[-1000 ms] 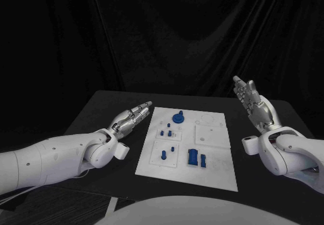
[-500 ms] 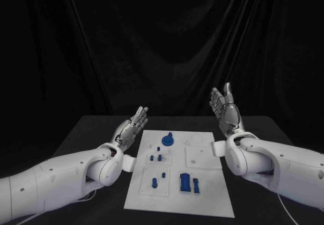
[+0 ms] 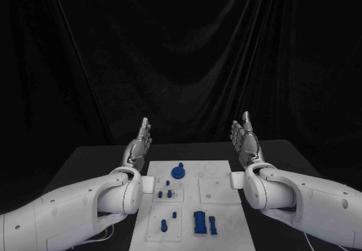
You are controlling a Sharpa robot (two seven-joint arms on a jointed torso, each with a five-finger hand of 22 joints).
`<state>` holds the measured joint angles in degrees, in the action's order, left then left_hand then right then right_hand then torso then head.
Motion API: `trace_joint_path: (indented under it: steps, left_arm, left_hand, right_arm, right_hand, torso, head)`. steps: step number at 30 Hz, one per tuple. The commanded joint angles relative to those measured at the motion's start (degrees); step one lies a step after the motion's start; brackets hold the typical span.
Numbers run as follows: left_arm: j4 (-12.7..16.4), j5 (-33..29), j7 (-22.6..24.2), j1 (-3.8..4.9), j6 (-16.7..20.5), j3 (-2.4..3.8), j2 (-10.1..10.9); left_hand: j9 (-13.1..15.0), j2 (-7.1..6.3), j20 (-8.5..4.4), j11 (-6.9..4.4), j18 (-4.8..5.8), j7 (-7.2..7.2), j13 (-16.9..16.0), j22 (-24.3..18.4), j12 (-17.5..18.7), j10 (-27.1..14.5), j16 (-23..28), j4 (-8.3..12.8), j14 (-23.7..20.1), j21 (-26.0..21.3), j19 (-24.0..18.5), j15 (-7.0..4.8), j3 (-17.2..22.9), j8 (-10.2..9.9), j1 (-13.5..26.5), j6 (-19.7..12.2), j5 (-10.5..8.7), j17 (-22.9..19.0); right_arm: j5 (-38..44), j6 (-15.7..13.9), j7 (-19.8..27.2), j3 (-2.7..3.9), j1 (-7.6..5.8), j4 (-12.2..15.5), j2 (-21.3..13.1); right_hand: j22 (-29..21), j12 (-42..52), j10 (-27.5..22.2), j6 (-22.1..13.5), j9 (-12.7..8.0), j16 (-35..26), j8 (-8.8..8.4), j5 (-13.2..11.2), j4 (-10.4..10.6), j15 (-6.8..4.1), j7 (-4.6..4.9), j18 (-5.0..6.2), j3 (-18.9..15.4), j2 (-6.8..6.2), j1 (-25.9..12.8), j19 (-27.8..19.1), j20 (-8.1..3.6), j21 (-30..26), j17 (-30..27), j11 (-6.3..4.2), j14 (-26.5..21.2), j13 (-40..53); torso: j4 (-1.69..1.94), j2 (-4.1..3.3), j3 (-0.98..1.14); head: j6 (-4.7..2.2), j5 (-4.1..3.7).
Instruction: Assemble the parts on the task board
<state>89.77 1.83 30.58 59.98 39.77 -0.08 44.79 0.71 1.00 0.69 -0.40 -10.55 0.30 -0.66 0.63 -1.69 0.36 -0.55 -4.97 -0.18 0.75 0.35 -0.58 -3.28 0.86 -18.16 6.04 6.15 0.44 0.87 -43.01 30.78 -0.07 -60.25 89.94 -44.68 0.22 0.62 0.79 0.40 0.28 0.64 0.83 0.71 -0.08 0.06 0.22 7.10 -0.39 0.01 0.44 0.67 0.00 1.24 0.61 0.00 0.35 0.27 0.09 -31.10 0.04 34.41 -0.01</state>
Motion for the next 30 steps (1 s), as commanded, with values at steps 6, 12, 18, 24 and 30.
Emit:
trace_joint_path:
  steps: [6,12,18,24,30]
  left_arm:
    - [0.18,-1.83,-0.79,0.18,4.35,0.08,-0.10]
    - [0.18,-1.83,-0.79,0.18,4.35,0.08,-0.10]
    - [0.18,-1.83,-0.79,0.18,4.35,0.08,-0.10]
    - [0.18,-1.83,-0.79,0.18,4.35,0.08,-0.10]
    - [0.18,-1.83,-0.79,0.18,4.35,0.08,-0.10]
  left_hand:
    - [-0.71,-1.00,-0.69,0.40,3.17,-0.30,0.66,-0.63,1.69,-0.36,0.55,4.97,0.18,-0.75,-0.35,0.58,3.28,-0.86,7.99,-1.83,-6.15,-0.44]
    - [-0.71,-1.00,-0.69,0.40,3.17,-0.30,0.66,-0.63,1.69,-0.36,0.55,4.97,0.18,-0.75,-0.35,0.58,3.28,-0.86,9.65,-6.04,-6.15,-0.44]
    - [-0.71,-1.00,-0.69,0.40,3.17,-0.30,0.66,-0.63,1.69,-0.36,0.55,4.97,0.18,-0.75,-0.35,0.58,3.28,-0.86,18.16,-6.04,-6.15,-0.44]
    - [-0.71,-1.00,-0.69,0.40,3.17,-0.30,0.66,-0.63,1.69,-0.36,0.55,4.97,0.18,-0.75,-0.35,0.58,3.28,-0.86,18.16,-6.04,-6.15,-0.44]
    - [-0.71,-1.00,-0.69,0.40,3.17,-0.30,0.66,-0.63,1.69,-0.36,0.55,4.97,0.18,-0.75,-0.35,0.58,3.28,-0.86,18.16,-6.04,-6.15,-0.44]
  right_arm:
    - [-0.87,-1.11,-0.99,0.07,0.09,0.01,-0.01]
    - [-0.87,-1.11,-0.99,0.07,0.09,0.01,-0.01]
    - [-0.87,-1.11,-0.99,0.07,0.09,0.01,-0.01]
    - [-0.87,-1.11,-0.99,0.07,0.09,0.01,-0.01]
    - [-0.87,-1.11,-0.99,0.07,0.09,0.01,-0.01]
  right_hand:
    - [-0.22,-0.62,-0.79,-0.40,-0.28,-0.64,-0.83,-0.71,0.08,-0.06,-0.22,-2.13,0.39,-0.01,-0.44,-0.67,0.00,-1.24,-0.61,0.00,-0.35,-0.27]
    - [-0.22,-0.62,-0.79,-0.40,-0.28,-0.64,-0.83,-0.71,0.08,-0.06,-0.22,-2.13,0.39,-0.01,-0.44,-0.67,0.00,-1.24,-0.61,0.00,-0.35,-0.27]
    - [-0.22,-0.62,-0.79,-0.40,-0.28,-0.64,-0.83,-0.71,0.08,-0.06,-0.22,-2.13,0.39,-0.01,-0.44,-0.67,0.00,-1.24,-0.61,0.00,-0.35,-0.27]
    - [-0.22,-0.62,-0.79,-0.40,-0.28,-0.64,-0.83,-0.71,0.08,-0.06,-0.22,-2.13,0.39,-0.01,-0.44,-0.67,0.00,-1.24,-0.61,0.00,-0.35,-0.27]
    - [-0.22,-0.62,-0.79,-0.40,-0.28,-0.64,-0.83,-0.71,0.08,-0.06,-0.22,-2.13,0.39,-0.01,-0.44,-0.67,0.00,-1.24,-0.61,0.00,-0.35,-0.27]
  torso:
    - [-0.09,-0.08,-0.04]
    - [-0.09,-0.08,-0.04]
    - [-0.09,-0.08,-0.04]
    - [-0.09,-0.08,-0.04]
    - [-0.09,-0.08,-0.04]
  head:
    - [-0.03,0.01]
    - [-0.03,0.01]
    - [-0.03,0.01]
    - [-0.03,0.01]
    - [-0.03,0.01]
